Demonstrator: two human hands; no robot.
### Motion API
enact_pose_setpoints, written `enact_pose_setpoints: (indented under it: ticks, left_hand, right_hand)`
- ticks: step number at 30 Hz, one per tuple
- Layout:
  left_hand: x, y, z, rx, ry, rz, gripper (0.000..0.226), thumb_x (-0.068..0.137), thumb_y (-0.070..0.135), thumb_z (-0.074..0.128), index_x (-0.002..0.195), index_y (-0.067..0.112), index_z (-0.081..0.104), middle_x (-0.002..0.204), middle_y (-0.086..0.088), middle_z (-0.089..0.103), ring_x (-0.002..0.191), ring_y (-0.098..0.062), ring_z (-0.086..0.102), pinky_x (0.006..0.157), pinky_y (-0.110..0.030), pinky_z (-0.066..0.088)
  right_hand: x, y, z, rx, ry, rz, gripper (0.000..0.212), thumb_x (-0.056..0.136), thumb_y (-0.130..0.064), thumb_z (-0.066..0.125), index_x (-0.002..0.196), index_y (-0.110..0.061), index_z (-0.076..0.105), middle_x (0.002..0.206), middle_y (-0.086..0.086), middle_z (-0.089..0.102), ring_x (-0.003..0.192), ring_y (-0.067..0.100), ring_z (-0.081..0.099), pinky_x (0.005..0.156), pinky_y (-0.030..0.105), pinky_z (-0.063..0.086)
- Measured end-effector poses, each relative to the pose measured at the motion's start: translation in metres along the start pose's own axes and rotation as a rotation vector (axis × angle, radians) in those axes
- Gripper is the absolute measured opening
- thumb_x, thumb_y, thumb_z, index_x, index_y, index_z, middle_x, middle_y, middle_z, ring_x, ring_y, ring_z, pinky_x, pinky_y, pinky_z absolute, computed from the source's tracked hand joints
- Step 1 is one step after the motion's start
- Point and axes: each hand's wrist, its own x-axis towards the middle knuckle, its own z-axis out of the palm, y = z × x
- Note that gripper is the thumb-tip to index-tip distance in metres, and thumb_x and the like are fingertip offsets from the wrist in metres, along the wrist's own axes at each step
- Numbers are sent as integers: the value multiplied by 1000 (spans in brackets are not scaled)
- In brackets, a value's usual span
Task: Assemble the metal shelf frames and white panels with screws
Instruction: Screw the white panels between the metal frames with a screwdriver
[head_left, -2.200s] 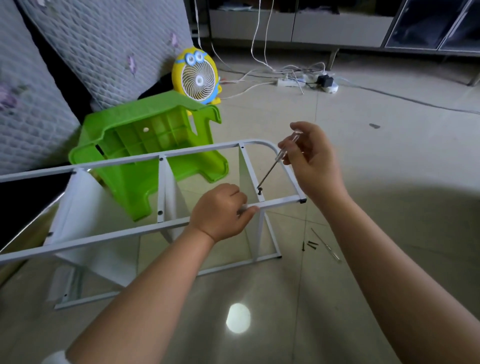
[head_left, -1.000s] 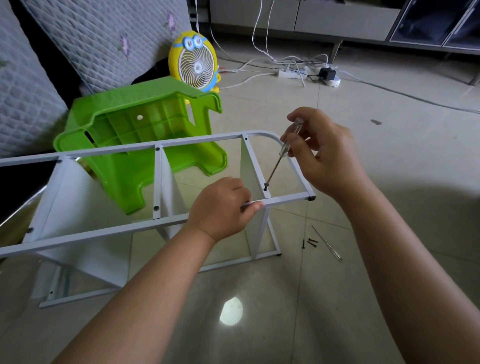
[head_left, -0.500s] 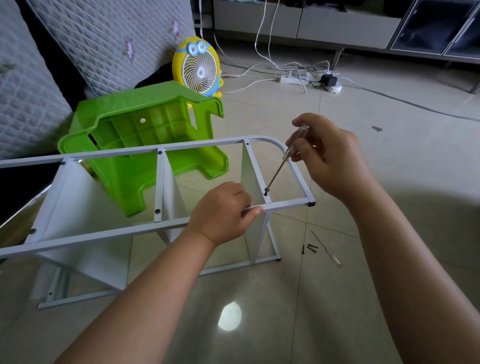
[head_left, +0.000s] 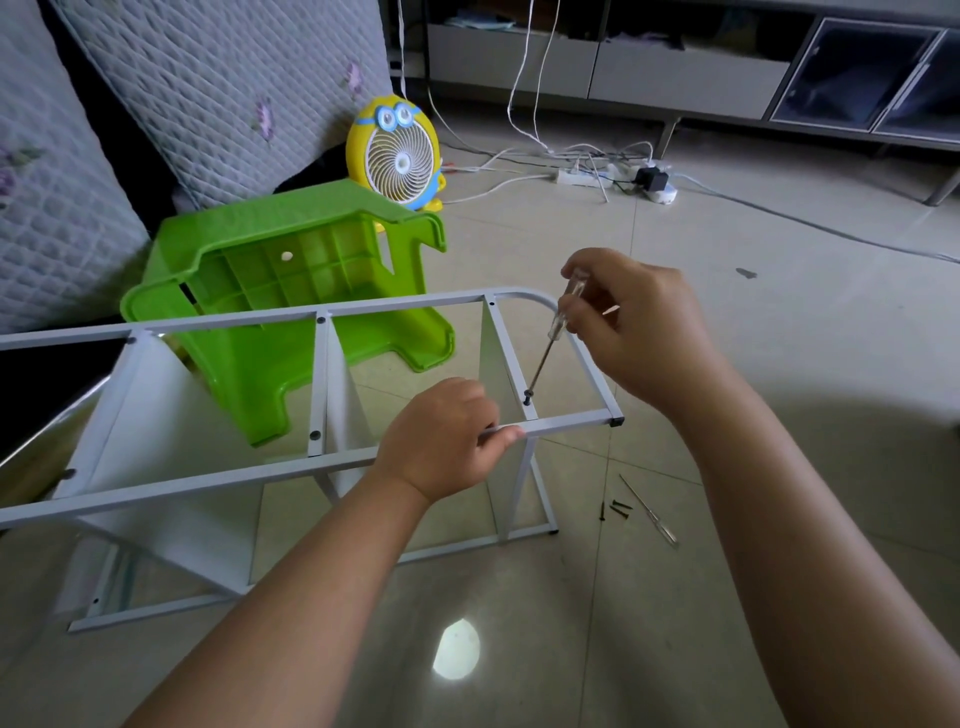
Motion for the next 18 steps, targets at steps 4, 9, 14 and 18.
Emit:
enact_pose_setpoints:
  ticks: [4, 9, 14, 18]
  left_hand:
    - [1, 1, -1, -63, -2, -30, 42, 77, 36, 51, 46, 8, 50, 47, -3, 44, 43, -20, 44, 44, -18, 28]
    - [0, 2, -1, -41, 12, -38, 41, 75, 37, 52, 44, 10, 50, 47, -2, 44, 42, -19, 44, 42, -16, 27]
    - [2, 5, -2, -34, 2, -63, 41, 72, 40, 50, 43, 11, 52, 46, -1, 45, 42, -19, 47, 40, -15, 31]
    - [1, 4, -2, -41, -5, -81, 41, 71, 42, 50, 43, 12, 51, 46, -1, 45, 41, -19, 47, 39, -15, 32]
  right_hand:
    - [7, -11, -17, -121, -139, -42, 18, 88, -12, 56, 102, -2, 63, 83, 12, 65, 78, 27, 58, 72, 33, 45]
    - [27, -34, -25, -360, -469, -99, 19, 93, -19, 49, 103, -6, 59, 80, 4, 49, 81, 23, 49, 64, 27, 32]
    - [41, -53, -23, -520, -586, -133, 24, 96, -22, 44, 112, -6, 53, 112, 12, 56, 102, 28, 51, 67, 26, 29]
    - [41, -54, -24, -574, -601, -136, 25, 97, -24, 42, 109, -5, 52, 92, 8, 52, 91, 28, 46, 68, 27, 27]
